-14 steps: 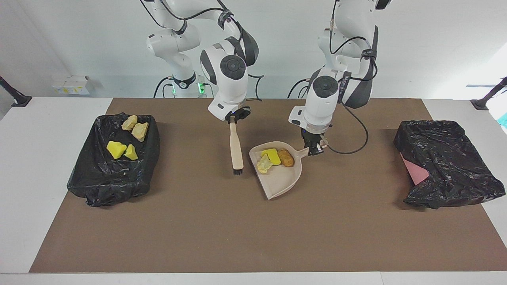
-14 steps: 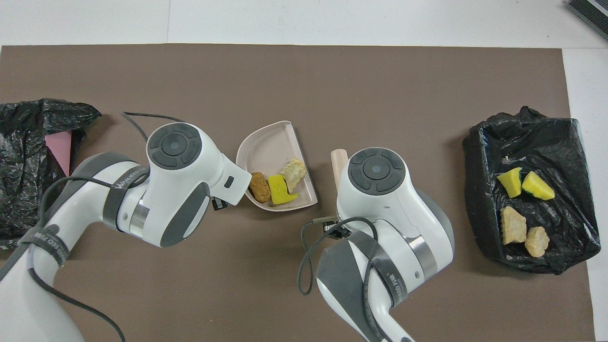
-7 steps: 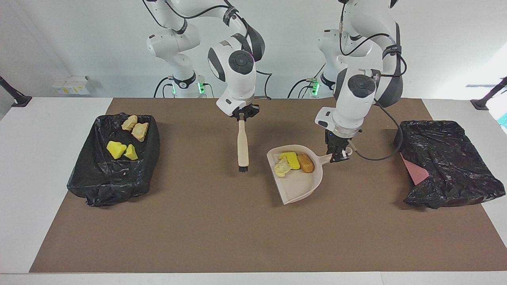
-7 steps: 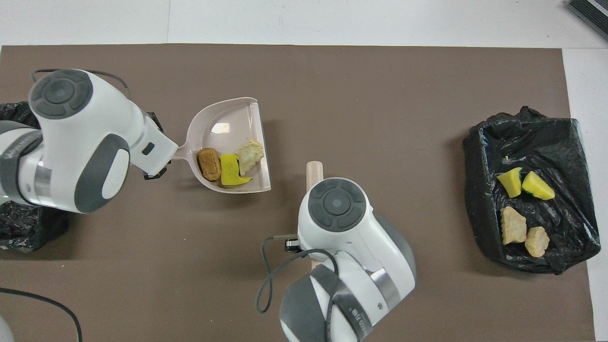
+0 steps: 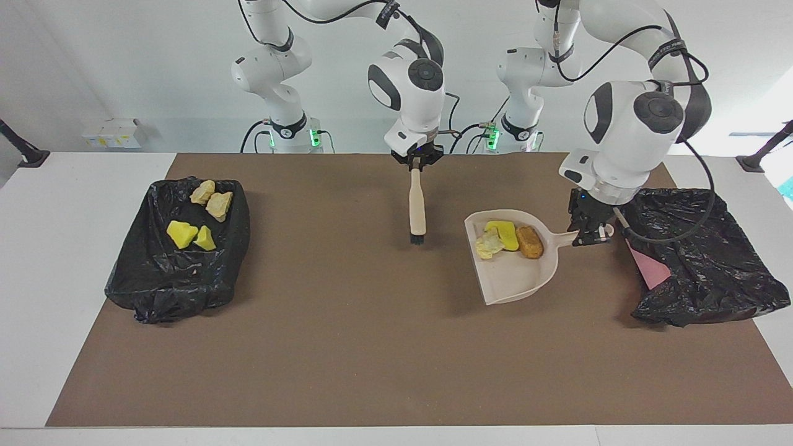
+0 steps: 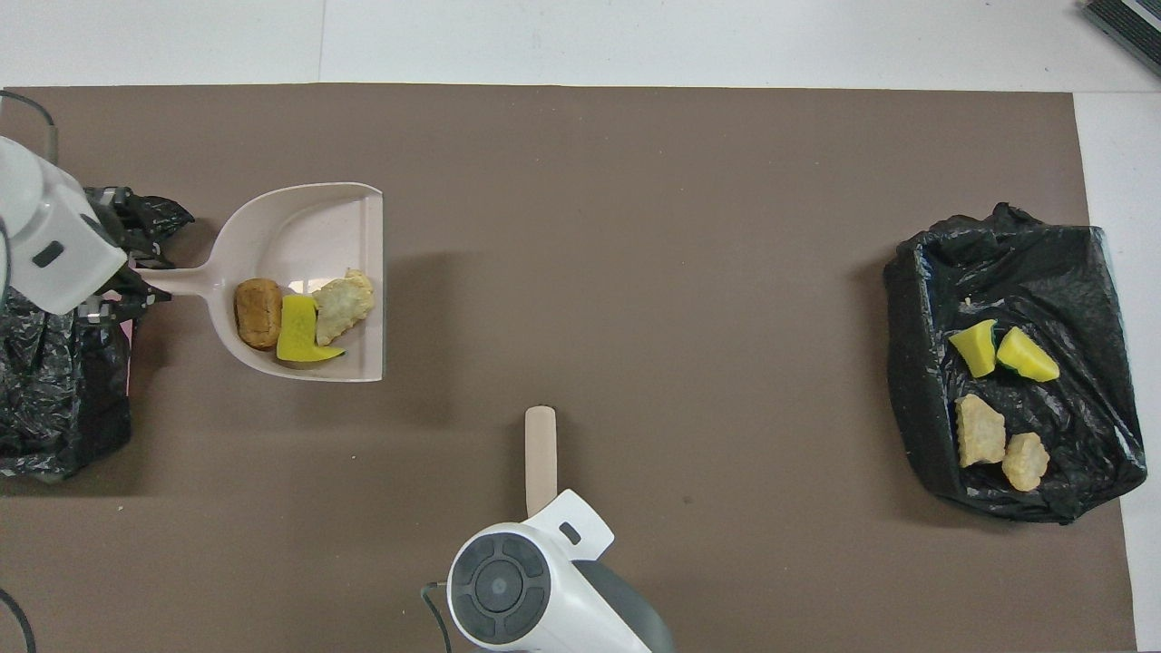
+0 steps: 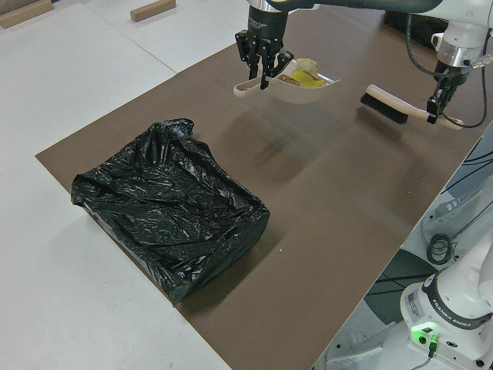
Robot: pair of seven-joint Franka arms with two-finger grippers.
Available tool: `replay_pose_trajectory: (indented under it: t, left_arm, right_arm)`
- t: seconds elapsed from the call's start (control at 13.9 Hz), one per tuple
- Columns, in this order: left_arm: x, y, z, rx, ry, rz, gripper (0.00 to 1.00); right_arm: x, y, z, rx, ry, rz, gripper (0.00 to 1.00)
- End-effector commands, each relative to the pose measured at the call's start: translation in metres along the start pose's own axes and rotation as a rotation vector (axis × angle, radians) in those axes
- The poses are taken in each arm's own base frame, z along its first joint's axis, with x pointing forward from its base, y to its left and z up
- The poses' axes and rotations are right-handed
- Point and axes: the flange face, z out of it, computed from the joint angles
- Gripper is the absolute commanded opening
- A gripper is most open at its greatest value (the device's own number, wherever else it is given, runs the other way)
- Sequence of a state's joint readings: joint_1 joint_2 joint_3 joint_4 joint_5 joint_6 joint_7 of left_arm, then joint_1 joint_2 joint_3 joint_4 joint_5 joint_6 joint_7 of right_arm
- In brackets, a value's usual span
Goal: Sweep and dump trash in bin
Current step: 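Carry the loaded dustpan to the near black bag with the left gripper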
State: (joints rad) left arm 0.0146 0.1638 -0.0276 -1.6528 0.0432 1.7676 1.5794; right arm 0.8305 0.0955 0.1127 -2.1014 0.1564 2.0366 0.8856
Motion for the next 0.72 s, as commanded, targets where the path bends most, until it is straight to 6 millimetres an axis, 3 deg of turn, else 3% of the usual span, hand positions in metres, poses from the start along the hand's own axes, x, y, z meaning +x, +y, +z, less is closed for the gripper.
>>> replay_pose_trajectory:
  t: [0.0, 0.14, 0.51, 0.65]
  left_arm:
    - [-0.059, 0.009, -0.011, -0.028, 0.032, 0.038, 0.00]
    - [-0.110, 0.018, -0.008, -0.037, 0.039, 0.042, 0.00]
    - [-0.226, 0.054, -0.014, -0.016, 0.025, -0.024, 0.00]
    - [-0.251, 0.056, -0.023, -0.011, -0.053, -0.009, 0.00]
  right_arm:
    - [-0.027, 0.020, 0.002, 0.020, 0.005, 0.004, 0.00]
    - [-0.039, 0.022, 0.010, 0.046, -0.011, 0.009, 0.00]
    - [-0.039, 0.029, 0.023, 0.098, -0.005, 0.007, 0.00]
    - [-0.037, 0.029, 0.026, 0.107, 0.004, 0.004, 0.00]
